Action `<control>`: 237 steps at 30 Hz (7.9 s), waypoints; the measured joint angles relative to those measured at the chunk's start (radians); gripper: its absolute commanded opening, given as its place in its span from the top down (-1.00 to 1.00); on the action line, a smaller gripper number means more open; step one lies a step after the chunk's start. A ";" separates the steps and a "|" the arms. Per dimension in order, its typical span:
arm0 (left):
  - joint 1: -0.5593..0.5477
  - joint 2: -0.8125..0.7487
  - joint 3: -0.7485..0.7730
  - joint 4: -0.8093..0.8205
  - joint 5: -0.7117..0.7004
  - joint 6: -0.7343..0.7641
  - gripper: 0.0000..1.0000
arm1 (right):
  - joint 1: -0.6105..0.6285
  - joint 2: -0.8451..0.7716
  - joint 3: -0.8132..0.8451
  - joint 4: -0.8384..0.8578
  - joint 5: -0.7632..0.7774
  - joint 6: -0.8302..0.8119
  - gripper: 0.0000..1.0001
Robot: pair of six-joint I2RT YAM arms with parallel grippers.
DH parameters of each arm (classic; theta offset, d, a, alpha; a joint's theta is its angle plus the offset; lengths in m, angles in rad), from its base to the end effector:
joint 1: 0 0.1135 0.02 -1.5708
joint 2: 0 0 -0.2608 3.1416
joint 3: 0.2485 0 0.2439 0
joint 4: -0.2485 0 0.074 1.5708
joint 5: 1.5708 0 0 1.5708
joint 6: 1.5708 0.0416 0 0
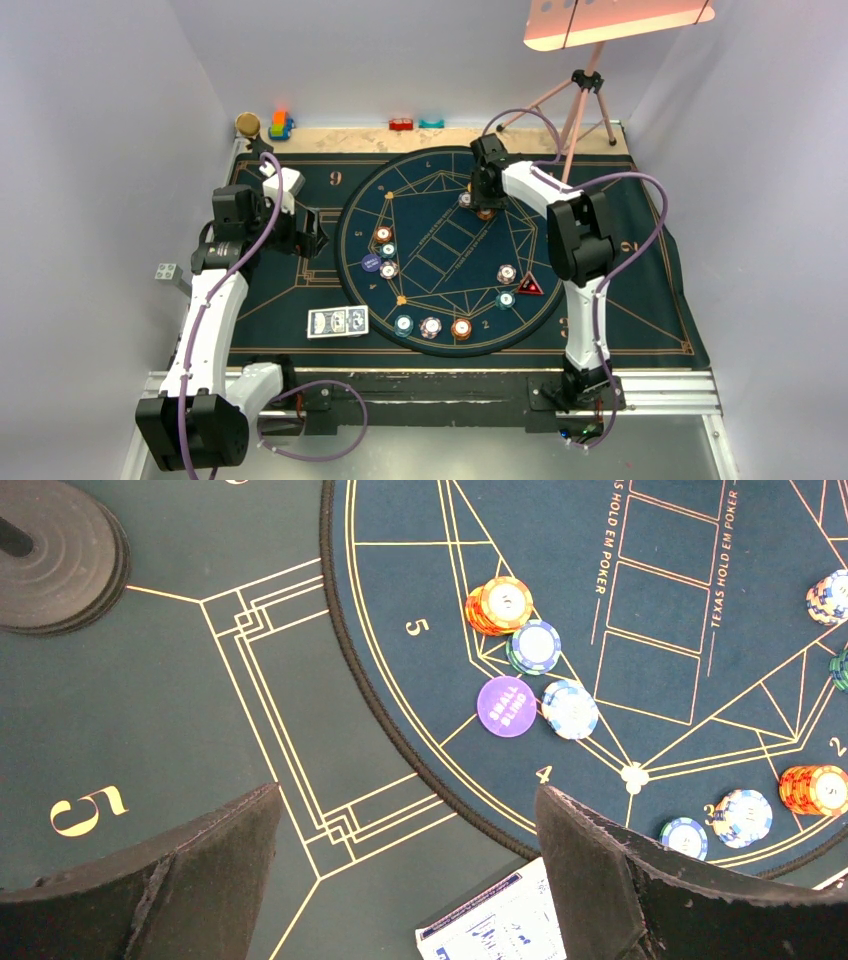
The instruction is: Distribute texas hold em gaming equipment
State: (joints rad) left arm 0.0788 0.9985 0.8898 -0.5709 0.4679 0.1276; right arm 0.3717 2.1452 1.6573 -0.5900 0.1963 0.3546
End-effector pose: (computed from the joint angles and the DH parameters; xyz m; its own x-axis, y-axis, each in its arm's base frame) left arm 0.2076 -0.0024 0.2969 -0.5859 0.0677 -0.8076 0.3569 0.9162 -0.1822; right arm 0.4250 0.1570 0.1735 -0.8636 0.0289 -0.5034 0.0316 0.9995 0.0032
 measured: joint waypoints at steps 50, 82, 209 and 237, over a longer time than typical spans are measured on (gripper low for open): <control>0.000 -0.002 0.000 -0.016 0.027 0.015 -1.00 | 0.635 -0.759 -0.768 -0.077 -0.111 0.159 -0.63; 0.001 -0.002 -0.002 -0.016 0.027 0.015 -1.00 | 0.634 -0.777 -0.832 -0.035 -0.071 0.228 0.69; -0.332 0.214 -0.312 -0.261 -0.139 1.091 -0.16 | 0.293 -1.019 -0.636 -0.101 -0.187 0.247 -0.60; -0.336 0.248 0.414 -0.690 0.041 0.763 1.00 | 0.288 -0.780 -0.616 0.420 -0.816 0.370 -0.95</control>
State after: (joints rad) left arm -0.2577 1.2469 1.3033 -1.2613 0.5091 0.8906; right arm 0.6598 1.3647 1.0416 -0.1696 -0.6197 0.7242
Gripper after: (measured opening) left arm 0.696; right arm 0.965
